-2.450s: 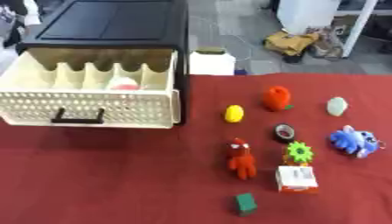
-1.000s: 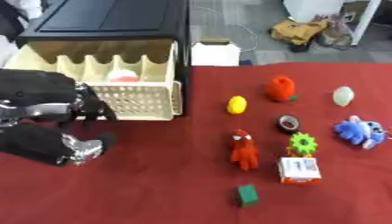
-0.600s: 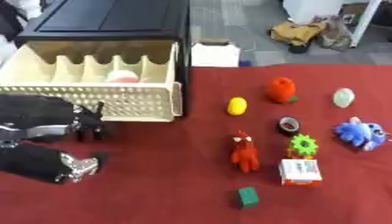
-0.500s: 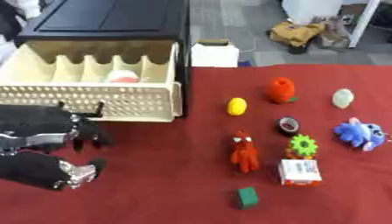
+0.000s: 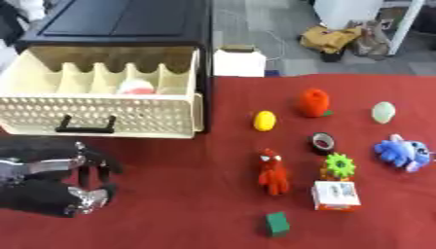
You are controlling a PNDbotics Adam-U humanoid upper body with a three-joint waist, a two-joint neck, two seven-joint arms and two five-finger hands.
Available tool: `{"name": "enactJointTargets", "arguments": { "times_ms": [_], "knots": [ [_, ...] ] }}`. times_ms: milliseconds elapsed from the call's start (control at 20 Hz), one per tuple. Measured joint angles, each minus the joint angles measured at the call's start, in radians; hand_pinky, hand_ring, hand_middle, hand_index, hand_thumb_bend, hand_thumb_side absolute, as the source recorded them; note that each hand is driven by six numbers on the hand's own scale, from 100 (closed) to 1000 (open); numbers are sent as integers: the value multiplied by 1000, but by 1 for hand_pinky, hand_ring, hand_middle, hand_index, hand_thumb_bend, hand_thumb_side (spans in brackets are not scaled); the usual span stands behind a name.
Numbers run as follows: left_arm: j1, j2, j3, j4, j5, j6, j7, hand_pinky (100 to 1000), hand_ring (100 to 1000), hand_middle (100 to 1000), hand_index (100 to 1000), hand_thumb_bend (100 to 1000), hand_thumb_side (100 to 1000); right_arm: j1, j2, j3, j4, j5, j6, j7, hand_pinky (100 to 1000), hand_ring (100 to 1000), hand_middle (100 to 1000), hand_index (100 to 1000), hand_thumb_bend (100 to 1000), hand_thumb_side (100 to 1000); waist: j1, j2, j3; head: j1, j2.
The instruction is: Pick up objects from table and place into drawer.
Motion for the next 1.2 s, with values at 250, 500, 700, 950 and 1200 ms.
{"name": "enactJointTargets", "arguments": {
  "times_ms": [250,500,700,950,1200],
  "knots": [
    [2,0,25,0,-14,17,17,413,654,670,916,100,1000,-3,1,0,0,0,7,-1,688,704,687,797,100,854,0,0,-2,1,-8],
    [5,0,39,0,-32,28,28,405,644,659,904,100,1000,-20,1,0,0,-2,24,7,688,703,687,795,100,852,-1,0,-4,4,-9],
    [4,0,48,0,-53,32,32,396,634,646,894,100,1000,-20,1,0,0,-3,30,14,688,703,683,794,100,854,-1,0,-4,7,-16],
    [1,0,49,0,-86,32,32,398,640,649,893,100,1000,-23,7,0,0,-7,32,16,689,704,681,795,100,855,-1,1,-3,8,-16],
    [1,0,48,0,-109,36,36,398,639,643,893,100,1000,-24,8,0,0,-10,31,16,689,704,680,794,100,853,-1,4,-5,11,-17]
  ]
}}
